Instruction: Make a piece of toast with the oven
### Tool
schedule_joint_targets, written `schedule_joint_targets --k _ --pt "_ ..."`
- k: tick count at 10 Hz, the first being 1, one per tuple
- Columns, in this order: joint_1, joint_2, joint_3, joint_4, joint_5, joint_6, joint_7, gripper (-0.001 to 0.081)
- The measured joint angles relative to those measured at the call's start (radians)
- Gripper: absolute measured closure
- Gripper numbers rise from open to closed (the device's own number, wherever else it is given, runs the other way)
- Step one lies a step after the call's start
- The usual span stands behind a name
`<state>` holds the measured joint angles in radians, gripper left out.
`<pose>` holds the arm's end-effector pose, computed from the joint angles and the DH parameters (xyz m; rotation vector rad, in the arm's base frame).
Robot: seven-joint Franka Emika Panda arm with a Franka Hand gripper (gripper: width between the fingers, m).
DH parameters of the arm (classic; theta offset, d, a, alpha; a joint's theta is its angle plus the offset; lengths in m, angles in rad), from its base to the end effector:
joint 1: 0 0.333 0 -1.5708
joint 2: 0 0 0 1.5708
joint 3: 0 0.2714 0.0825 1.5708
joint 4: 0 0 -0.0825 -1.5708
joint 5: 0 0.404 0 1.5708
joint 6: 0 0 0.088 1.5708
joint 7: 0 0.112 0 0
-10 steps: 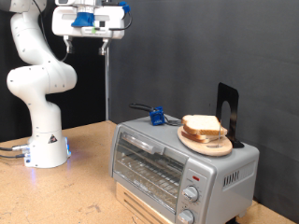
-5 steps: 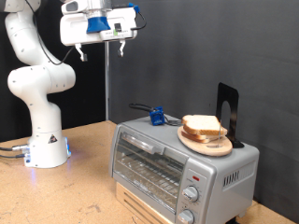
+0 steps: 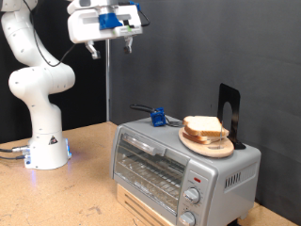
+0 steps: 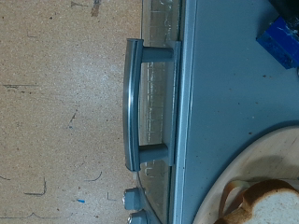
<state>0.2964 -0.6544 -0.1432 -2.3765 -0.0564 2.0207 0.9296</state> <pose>0.4269 0.0573 0.5349 -2.7388 1.0669 -0.3444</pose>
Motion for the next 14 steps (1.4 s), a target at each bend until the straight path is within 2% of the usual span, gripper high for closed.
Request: schedule_joint_targets --k 3,4,6,9,14 --pt "-0.01 -0.007 0.004 -0.011 0.019 0.009 0.119 -0.0004" --pt "-0.014 -0.001 0.007 -0.029 0.017 0.041 0.161 -0.0004" --pt "-0.025 0.046 0.017 -0.066 -0.018 0.091 0.205 -0.0004" --pt "-0.028 0.149 0.016 -0.083 -0.05 0.16 0.205 -0.0004" --pt "-0.046 0.221 0.005 -0.146 -0.106 0.285 0.186 -0.0004"
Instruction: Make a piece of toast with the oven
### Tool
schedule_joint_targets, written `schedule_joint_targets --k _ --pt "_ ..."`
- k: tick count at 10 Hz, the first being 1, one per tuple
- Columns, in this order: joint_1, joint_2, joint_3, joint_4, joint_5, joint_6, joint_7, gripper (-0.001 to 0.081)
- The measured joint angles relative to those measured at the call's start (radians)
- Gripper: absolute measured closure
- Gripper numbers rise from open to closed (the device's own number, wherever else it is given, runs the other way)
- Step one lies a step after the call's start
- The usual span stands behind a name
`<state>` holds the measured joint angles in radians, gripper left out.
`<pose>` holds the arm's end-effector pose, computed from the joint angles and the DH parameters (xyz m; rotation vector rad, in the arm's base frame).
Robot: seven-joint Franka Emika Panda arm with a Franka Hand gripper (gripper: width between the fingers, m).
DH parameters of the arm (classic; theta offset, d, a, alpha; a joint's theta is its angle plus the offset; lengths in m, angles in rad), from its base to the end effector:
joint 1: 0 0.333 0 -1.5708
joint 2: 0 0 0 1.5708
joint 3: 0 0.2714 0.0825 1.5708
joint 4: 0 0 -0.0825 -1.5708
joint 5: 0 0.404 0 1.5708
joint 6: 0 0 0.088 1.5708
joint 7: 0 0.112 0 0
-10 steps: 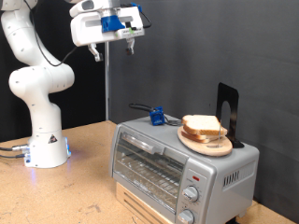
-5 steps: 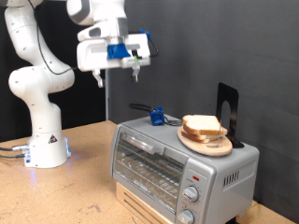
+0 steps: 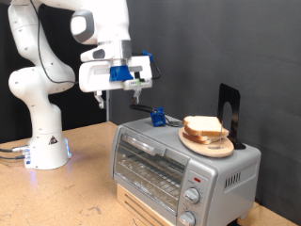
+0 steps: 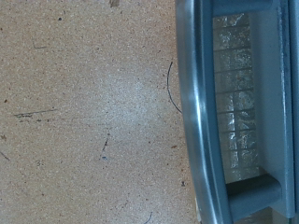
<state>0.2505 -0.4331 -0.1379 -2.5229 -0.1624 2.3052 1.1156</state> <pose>0.4603 0.0505 0.3929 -2.7547 1.3316 -0.3335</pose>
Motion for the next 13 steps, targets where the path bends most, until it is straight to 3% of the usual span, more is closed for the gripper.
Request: schedule_joint_targets --k 1,4,6,9,13 --pt "0.0 0.0 0.0 0.001 0.004 0.0 0.0 -0.0004" --pt "0.017 -0.008 -0.035 0.009 0.192 -0.049 -0.028 -0.0004" --pt "0.017 -0.002 -0.044 -0.016 0.211 -0.044 -0.03 -0.0004" --pt "0.014 0.062 -0.04 -0.077 0.198 0.149 -0.018 -0.0004" --pt "0.004 0.183 -0.027 -0.088 0.123 0.255 0.032 -0.0004"
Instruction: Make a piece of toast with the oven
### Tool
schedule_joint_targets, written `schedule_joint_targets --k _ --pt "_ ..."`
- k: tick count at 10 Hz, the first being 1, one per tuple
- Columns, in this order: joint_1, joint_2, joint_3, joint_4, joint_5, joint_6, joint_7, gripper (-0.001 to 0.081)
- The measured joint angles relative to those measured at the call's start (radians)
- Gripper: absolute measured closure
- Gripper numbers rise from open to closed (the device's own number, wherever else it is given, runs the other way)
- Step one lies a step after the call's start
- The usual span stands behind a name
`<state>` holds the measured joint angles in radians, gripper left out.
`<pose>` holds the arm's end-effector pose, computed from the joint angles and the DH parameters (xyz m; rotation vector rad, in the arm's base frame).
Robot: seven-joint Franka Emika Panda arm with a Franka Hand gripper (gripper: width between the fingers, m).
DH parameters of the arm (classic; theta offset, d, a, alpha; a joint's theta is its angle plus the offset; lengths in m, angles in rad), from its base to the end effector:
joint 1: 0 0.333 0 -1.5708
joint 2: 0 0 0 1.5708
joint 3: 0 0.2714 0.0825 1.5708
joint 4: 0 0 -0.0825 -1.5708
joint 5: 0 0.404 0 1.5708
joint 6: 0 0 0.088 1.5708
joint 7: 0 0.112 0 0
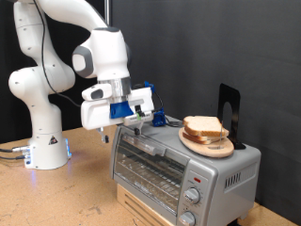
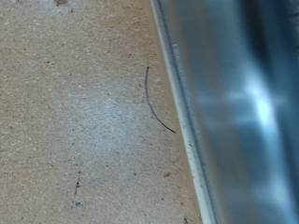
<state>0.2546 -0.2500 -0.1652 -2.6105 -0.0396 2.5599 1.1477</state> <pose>0.4619 0.0458 0.2937 -2.6188 1.4757 -0.2275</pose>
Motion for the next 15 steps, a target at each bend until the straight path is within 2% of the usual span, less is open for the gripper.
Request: schedule_joint_targets --k 6,11,15 --pt "-0.021 0.008 -0.044 -0.014 -0.025 0.035 -0.081 -0.0004" --pt "-0.092 0.022 -0.045 -0.021 -0.147 0.054 -0.035 -0.0004" --pt "-0.135 0.052 -0.047 -0.02 -0.17 0.08 -0.033 -0.0004"
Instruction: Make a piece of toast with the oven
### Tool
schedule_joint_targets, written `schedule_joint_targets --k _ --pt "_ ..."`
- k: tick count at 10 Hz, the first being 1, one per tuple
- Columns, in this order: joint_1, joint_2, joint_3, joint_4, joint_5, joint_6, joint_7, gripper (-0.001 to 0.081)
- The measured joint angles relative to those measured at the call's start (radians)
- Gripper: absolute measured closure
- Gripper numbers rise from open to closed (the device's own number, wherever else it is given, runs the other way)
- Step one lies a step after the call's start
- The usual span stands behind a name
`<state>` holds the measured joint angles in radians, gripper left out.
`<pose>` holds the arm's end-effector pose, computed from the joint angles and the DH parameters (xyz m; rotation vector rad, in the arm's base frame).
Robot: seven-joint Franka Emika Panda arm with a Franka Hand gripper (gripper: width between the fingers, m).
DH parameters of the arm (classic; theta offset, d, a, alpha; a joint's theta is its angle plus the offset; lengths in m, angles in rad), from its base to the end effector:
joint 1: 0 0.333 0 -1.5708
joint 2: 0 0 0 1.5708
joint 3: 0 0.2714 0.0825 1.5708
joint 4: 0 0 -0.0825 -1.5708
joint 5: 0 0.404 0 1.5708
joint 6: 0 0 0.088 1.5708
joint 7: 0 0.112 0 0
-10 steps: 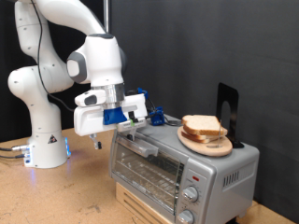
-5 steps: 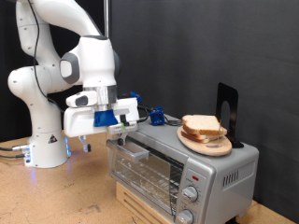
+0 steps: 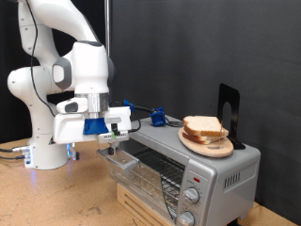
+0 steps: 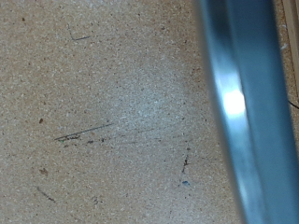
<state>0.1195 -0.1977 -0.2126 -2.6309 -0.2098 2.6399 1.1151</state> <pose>0.4604 -0.0336 0.2686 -2.6863 1.5286 -0.3362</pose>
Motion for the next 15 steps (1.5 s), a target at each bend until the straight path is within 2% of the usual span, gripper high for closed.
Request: schedule_joint_targets --k 5,7,9,10,11,13,15 --pt "-0.028 0.021 -0.003 0.002 0.0 0.016 0.002 -0.0004" --pt "-0.032 0.058 -0.003 0.016 0.001 0.035 0.034 -0.0004" --pt "-0.037 0.069 -0.004 0.023 0.006 0.037 0.036 -0.0004" --pt "-0.037 0.08 -0.004 0.036 0.014 0.043 0.048 -0.0004" --pt "-0.037 0.116 -0.003 0.07 0.025 0.057 0.066 -0.0004" --pt "-0.036 0.169 0.0 0.122 0.076 0.06 0.053 -0.0004" --pt "-0.034 0.189 0.006 0.147 0.116 0.06 0.026 -0.0004"
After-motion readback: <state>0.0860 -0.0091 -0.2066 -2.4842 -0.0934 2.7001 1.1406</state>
